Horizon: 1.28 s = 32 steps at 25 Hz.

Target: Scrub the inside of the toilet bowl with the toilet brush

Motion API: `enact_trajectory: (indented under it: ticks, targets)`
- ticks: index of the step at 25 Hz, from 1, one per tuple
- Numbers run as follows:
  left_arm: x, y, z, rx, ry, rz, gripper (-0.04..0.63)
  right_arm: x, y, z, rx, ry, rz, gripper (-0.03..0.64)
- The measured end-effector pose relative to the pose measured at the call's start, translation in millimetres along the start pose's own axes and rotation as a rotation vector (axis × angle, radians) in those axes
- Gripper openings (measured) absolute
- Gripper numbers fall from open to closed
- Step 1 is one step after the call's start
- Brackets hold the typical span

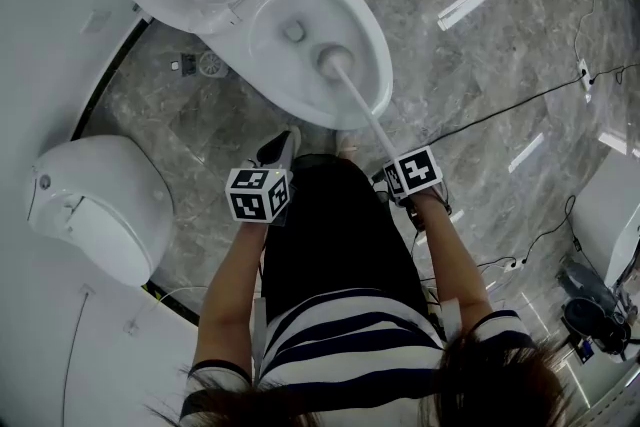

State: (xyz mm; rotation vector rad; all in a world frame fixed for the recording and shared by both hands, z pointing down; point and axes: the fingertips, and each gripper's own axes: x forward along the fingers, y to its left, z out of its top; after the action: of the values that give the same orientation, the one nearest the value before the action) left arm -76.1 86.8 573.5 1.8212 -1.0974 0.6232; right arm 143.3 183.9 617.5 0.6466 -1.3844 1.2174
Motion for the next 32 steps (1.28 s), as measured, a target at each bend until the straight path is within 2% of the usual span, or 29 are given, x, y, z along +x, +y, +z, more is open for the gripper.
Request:
enact_trajectory:
  ticks: [5, 10, 19, 32]
  targets:
    - [-2, 6, 1, -0.013, -0.007, 0.012, 0.0, 4, 12, -10, -0.026, 0.032, 0.018, 0.021]
    - [-5, 9, 2, -0.022, -0.012, 0.018, 0.0, 7, 26, -3, -0.055, 0.034, 0.043, 0.021]
    - [-6, 12, -3, -0.038, -0.01, 0.019, 0.0, 17, 58, 28, -0.132, 0.021, 0.098, 0.021]
    - [-10, 18, 14, -0.035, -0.037, 0.02, 0.0, 29, 72, 92, -0.192, -0.018, 0.114, 0.021]
